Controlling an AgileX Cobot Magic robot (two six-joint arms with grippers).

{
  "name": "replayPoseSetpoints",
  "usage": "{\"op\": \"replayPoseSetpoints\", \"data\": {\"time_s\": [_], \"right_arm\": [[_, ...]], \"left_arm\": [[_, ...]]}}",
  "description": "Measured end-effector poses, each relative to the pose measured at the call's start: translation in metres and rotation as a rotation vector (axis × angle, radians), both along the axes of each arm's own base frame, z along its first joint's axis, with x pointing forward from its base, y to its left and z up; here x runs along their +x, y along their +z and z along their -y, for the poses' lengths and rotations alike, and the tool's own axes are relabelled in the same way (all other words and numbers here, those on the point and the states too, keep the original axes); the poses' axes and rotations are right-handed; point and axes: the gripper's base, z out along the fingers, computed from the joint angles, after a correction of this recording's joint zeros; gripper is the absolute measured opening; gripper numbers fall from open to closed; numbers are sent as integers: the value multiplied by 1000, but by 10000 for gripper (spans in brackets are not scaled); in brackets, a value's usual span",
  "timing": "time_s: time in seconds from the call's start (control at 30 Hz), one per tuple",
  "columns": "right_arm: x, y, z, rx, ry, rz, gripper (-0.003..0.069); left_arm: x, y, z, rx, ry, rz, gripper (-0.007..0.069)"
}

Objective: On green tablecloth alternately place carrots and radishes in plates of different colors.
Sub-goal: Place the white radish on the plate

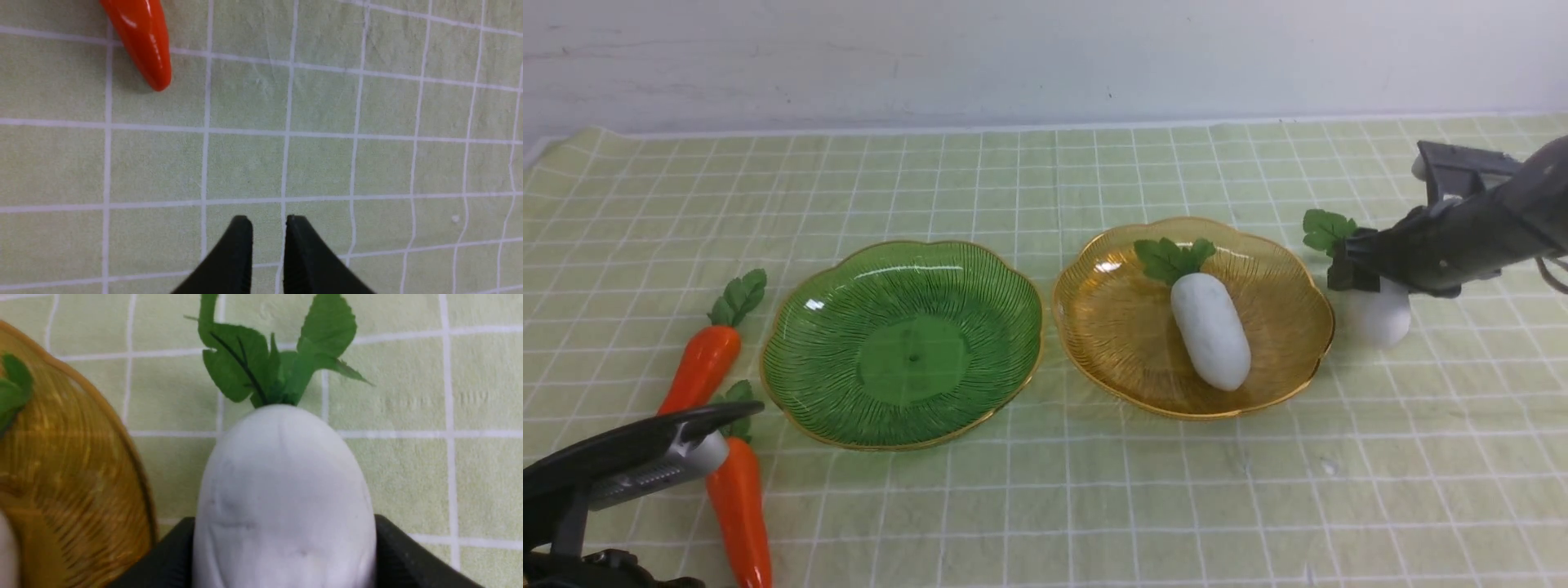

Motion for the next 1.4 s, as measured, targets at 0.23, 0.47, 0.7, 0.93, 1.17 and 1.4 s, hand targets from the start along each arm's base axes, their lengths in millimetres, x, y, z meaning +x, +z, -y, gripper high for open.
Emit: {"op": "replayPoseSetpoints", "data": {"time_s": [0.23,0.47,0.7,0.93,1.17,1.4], "right_arm": [[1,61,-16,145,133,-29,447],[-6,45,-84,98,424,-70,447],[0,37,-94,54,394,-33,505],[-1,37,-91,65,346,-70,680],[-9,84,-61,224,196,-238,633],[-10,143,-35,280,21,-179,419]], "left_arm": [[0,0,0,3,0,3,101],[0,-1,-2,28,-9,4,101],[0,-1,-2,30,-7,4,122],[1,-1,-3,32,6,13,208],[8,13,-13,140,42,45,290],[22,50,-23,225,134,137,298]]}}
